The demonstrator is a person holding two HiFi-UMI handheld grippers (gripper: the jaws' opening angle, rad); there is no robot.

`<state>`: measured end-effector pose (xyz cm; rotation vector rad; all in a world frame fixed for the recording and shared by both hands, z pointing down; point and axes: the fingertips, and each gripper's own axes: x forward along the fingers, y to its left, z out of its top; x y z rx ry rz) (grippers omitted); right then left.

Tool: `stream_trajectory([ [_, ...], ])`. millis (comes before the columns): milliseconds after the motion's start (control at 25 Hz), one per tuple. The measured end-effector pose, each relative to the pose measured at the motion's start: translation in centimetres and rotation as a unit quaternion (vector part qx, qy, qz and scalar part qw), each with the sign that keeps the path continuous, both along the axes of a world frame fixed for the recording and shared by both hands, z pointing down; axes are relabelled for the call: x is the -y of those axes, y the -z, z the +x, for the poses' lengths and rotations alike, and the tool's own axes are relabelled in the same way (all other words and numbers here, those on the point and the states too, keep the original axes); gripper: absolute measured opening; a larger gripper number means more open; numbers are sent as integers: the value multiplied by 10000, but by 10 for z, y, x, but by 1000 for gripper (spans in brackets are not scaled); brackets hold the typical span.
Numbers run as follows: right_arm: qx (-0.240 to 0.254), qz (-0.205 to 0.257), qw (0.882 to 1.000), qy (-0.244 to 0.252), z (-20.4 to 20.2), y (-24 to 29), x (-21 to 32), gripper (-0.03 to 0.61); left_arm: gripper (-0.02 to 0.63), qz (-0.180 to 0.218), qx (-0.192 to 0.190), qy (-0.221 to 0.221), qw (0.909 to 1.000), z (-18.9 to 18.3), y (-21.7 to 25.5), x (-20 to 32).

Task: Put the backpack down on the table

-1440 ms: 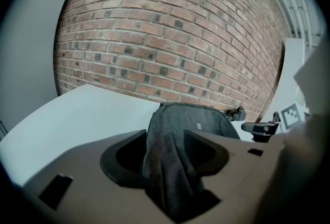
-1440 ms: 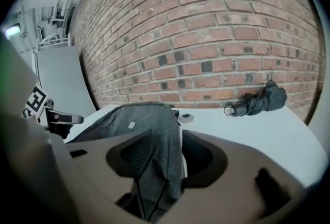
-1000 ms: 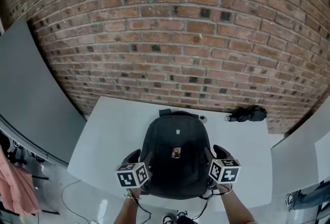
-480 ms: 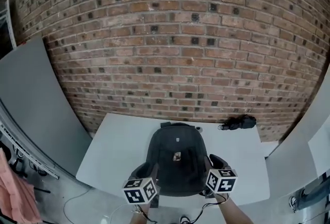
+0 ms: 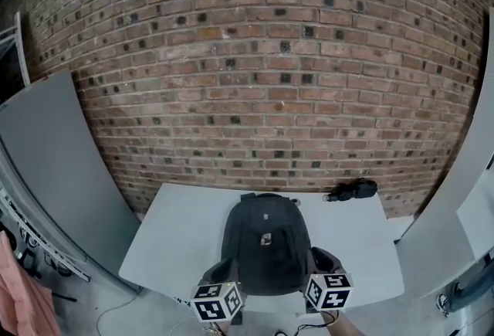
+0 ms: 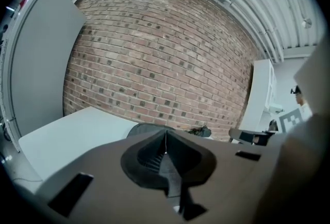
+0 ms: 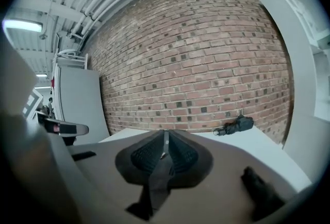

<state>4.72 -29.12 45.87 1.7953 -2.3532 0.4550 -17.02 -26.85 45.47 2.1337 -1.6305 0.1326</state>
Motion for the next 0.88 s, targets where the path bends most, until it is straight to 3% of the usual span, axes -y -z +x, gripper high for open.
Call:
stream_trajectory([
  [200,-121,-63,9999,44,-3,-2,-11,44,15,-65,178,-56,9998,5,-1,-11],
  [520,-468,141,9975,502,-15,5,-24,40,15,-204,101,-25,9997,17,-11,-23],
  [760,-274,230,9985,405,8,11,-32,38,15,-263,51,11,9996,37,-10,-30],
  [880,-469,110,9978,464,17,7,-34,31,15,-242,38,77,9997,44,-8,-30],
])
